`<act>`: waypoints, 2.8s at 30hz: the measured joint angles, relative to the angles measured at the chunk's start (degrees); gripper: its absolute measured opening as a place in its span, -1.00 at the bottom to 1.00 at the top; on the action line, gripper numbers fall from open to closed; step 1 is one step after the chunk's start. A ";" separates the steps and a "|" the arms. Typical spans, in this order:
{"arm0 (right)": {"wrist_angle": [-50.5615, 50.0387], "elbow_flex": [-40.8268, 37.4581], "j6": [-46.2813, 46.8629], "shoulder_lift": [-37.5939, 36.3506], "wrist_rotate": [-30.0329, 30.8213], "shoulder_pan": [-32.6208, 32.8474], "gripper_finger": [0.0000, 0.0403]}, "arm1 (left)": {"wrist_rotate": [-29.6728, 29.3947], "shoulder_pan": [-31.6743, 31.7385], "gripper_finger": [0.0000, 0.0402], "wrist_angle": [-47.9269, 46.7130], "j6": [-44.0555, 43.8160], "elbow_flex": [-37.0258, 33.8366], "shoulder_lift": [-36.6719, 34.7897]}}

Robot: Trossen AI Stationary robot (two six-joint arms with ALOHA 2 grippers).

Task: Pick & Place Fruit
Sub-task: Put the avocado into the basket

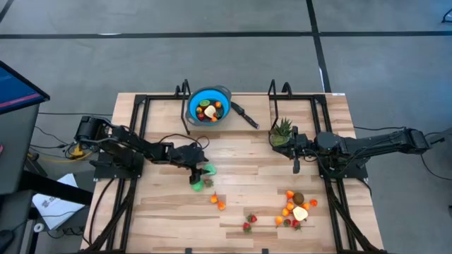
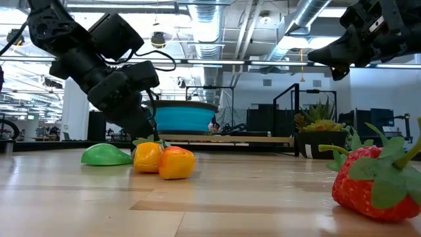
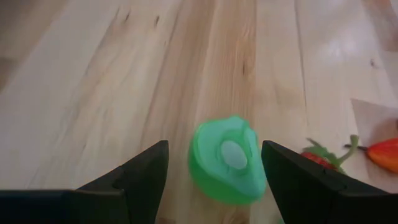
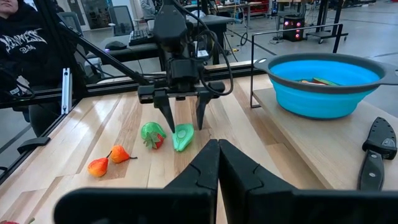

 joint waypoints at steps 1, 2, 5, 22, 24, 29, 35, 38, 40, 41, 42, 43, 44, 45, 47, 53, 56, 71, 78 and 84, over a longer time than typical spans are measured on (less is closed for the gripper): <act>0.00 0.00 0.00 0.00 0.01 0.00 -0.99 | -0.17 0.00 0.24 -0.50 -0.63 0.00 0.00; 0.00 0.00 0.00 0.00 0.00 0.01 -0.99 | -0.29 0.00 0.24 -0.79 -1.10 0.00 0.00; 0.00 0.00 0.00 0.00 0.00 0.00 -0.99 | -0.97 0.00 0.24 -0.77 -2.95 0.00 0.00; -0.04 0.00 0.00 0.00 0.02 0.01 -0.99 | -1.78 0.00 0.24 -0.39 -3.91 0.04 2.66; -0.04 0.00 0.02 0.00 0.01 -0.01 -0.99 | -1.88 0.00 0.24 0.28 -3.91 0.04 3.63; -0.09 0.00 0.02 0.00 0.00 -0.01 -0.99 | -3.26 -0.04 0.24 1.27 -4.14 0.07 4.31; -0.09 0.00 0.02 0.00 0.00 -0.01 -0.99 | -3.89 0.00 0.24 1.65 -4.44 0.04 4.13; -0.07 0.00 0.02 0.00 0.01 -0.01 -0.99 | -4.23 0.25 0.24 1.76 -6.86 0.04 4.13; -0.10 0.00 0.02 0.00 0.01 0.01 -0.99 | -4.26 0.57 0.24 1.96 -8.96 0.04 4.13; -0.13 0.00 0.02 0.00 0.01 -0.01 -0.99 | -4.26 0.65 0.24 2.05 -9.85 0.04 4.13; -0.21 0.00 0.02 0.00 0.02 -0.01 -0.99 | -4.25 0.77 0.24 2.09 -10.14 0.04 4.13; -0.35 0.00 0.03 0.00 0.00 -0.01 -0.99 | -4.12 0.79 0.24 2.11 -10.17 0.04 4.13; -0.63 0.00 0.06 0.00 0.01 0.01 -0.99 | -3.59 0.79 0.24 2.13 -10.19 0.04 4.13; -1.05 0.00 0.11 0.00 0.02 -0.01 -0.99 | -2.93 0.79 0.24 2.18 -10.21 0.04 4.13; -1.91 0.00 0.19 0.00 0.01 0.01 -0.99 | -1.09 0.89 0.24 2.39 -10.15 0.04 4.13; -2.99 0.00 0.22 0.00 0.02 -0.01 -0.99 | 1.25 0.94 0.24 3.10 -14.77 0.04 4.12; -2.99 0.00 0.22 0.00 0.02 0.01 -0.99 | 1.49 1.25 0.24 3.43 -19.10 0.04 4.11; -3.10 0.00 0.20 0.00 0.02 -0.01 -0.99 | 1.35 1.25 0.24 3.99 -28.23 0.04 4.07; -3.26 0.00 0.17 0.00 0.01 0.00 -0.99 | 0.95 1.25 0.24 4.37 -33.96 0.04 4.07; -3.26 0.00 0.17 0.00 0.02 0.02 -0.99 | 0.00 1.22 0.24 4.50 -35.84 0.04 4.07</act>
